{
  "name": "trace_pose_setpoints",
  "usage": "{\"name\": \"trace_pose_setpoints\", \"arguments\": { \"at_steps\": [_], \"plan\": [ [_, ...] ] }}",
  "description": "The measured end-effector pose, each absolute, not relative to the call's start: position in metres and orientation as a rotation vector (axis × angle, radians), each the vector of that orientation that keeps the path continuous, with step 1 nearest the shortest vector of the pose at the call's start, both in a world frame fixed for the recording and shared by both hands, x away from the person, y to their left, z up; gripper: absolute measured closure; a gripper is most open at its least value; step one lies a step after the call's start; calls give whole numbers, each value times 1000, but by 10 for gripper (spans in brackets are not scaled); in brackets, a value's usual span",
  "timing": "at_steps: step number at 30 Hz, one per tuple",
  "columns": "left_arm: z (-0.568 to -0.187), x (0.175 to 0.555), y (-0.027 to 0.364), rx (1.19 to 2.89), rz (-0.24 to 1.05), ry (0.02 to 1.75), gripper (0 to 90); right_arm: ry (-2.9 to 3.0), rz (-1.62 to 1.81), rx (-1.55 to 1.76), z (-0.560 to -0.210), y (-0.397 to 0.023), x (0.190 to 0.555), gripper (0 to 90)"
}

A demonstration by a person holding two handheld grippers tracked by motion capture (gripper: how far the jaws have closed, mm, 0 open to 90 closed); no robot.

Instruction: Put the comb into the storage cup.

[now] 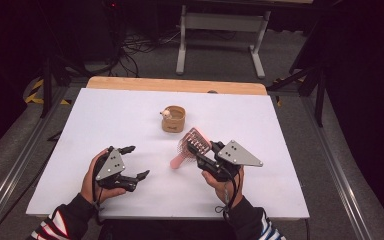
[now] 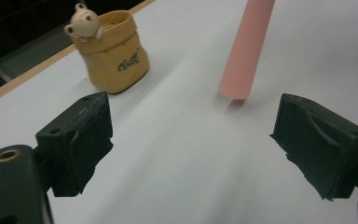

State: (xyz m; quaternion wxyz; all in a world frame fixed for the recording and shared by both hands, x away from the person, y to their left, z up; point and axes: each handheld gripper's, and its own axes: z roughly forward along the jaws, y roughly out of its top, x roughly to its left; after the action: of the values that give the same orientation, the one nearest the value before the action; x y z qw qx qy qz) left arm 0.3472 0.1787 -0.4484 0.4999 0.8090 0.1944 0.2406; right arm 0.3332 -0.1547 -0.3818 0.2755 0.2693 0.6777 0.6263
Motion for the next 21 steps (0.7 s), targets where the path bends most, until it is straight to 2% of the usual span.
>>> {"name": "trace_pose_setpoints", "arguments": {
  "at_steps": [15,21],
  "plan": [
    [-454,338,201,1950,631,519,111,1794,1668,719,-377,-161,336,634],
    [-458,334,208,1940,611,523,107,1770,1658,729,-373,-167,341,635]
  ]
}}
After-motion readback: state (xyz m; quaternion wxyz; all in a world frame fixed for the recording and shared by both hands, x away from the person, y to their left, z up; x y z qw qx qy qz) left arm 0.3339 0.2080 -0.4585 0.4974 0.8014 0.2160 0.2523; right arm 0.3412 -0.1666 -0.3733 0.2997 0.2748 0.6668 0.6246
